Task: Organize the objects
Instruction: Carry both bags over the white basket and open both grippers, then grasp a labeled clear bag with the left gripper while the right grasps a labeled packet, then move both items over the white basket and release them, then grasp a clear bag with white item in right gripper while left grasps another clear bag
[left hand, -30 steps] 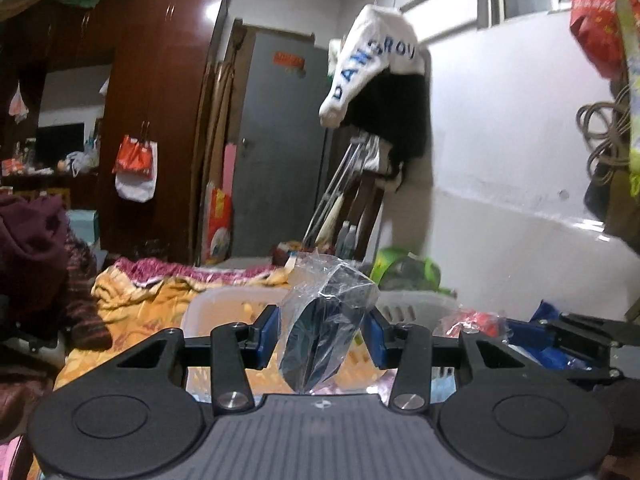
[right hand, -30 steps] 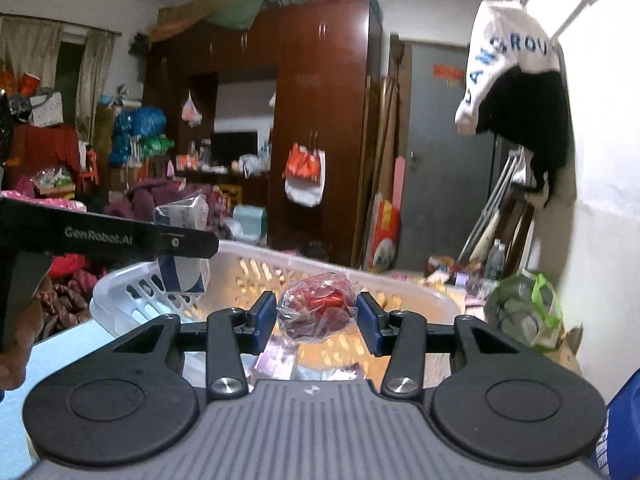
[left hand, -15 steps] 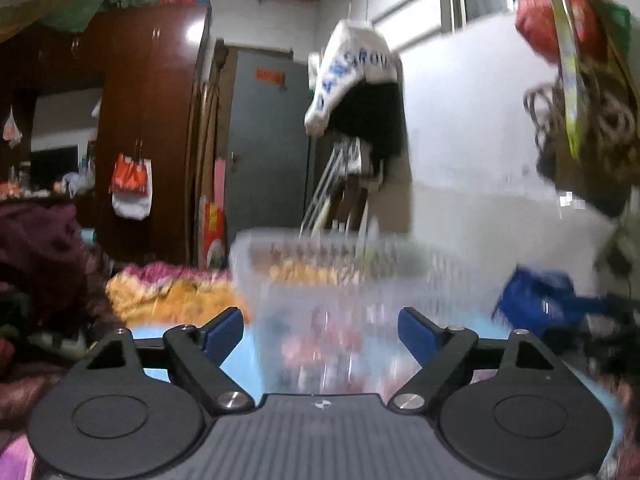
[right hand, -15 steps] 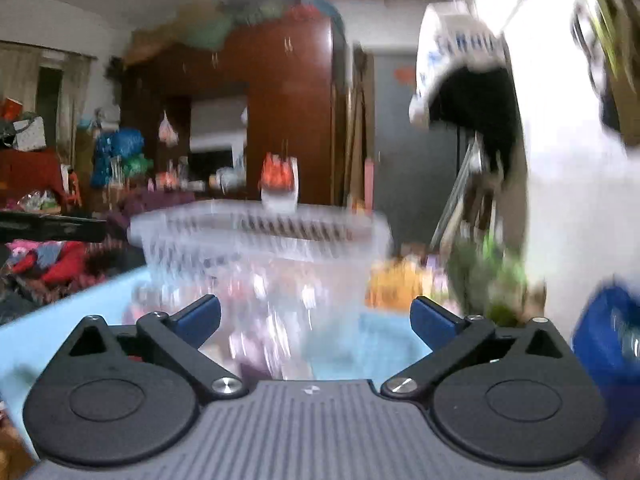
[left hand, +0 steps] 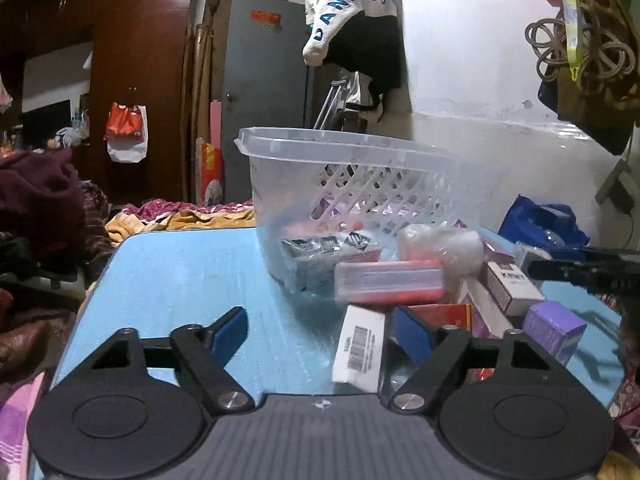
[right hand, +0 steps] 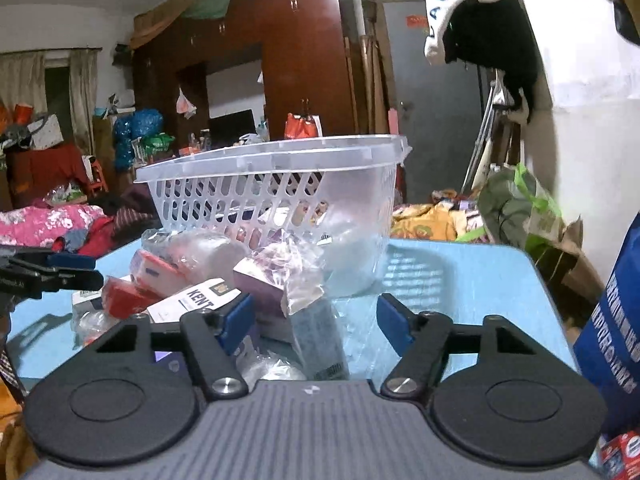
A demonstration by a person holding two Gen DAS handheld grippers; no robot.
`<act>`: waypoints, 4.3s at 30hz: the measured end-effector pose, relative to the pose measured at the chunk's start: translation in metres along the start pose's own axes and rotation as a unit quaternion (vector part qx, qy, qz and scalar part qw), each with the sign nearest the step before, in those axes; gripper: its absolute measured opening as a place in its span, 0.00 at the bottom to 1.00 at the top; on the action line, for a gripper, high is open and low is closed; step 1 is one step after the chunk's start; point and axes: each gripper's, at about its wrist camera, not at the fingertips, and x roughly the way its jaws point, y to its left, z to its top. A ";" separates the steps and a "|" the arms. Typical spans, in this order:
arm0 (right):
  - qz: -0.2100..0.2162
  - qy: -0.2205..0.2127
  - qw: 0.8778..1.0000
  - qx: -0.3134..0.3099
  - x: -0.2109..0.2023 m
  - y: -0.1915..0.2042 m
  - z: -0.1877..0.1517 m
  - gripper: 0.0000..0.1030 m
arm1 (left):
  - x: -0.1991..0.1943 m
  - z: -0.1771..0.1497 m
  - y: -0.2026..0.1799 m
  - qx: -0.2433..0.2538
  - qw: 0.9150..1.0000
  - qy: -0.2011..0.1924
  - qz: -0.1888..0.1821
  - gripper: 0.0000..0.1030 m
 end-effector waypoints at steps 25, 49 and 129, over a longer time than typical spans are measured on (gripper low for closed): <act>-0.004 -0.075 0.997 0.010 -0.020 -0.005 -0.011 0.33 | -0.016 -0.021 -0.003 -0.004 0.998 -0.058 -0.006 0.40; -0.004 -0.178 0.984 -0.032 -0.058 0.037 0.036 0.33 | -0.048 0.026 -0.003 -0.044 0.982 -0.174 -0.062 0.40; -0.070 -0.036 0.996 0.031 -0.039 0.007 -0.055 0.48 | -0.037 -0.054 -0.045 -0.004 0.991 -0.112 0.070 0.50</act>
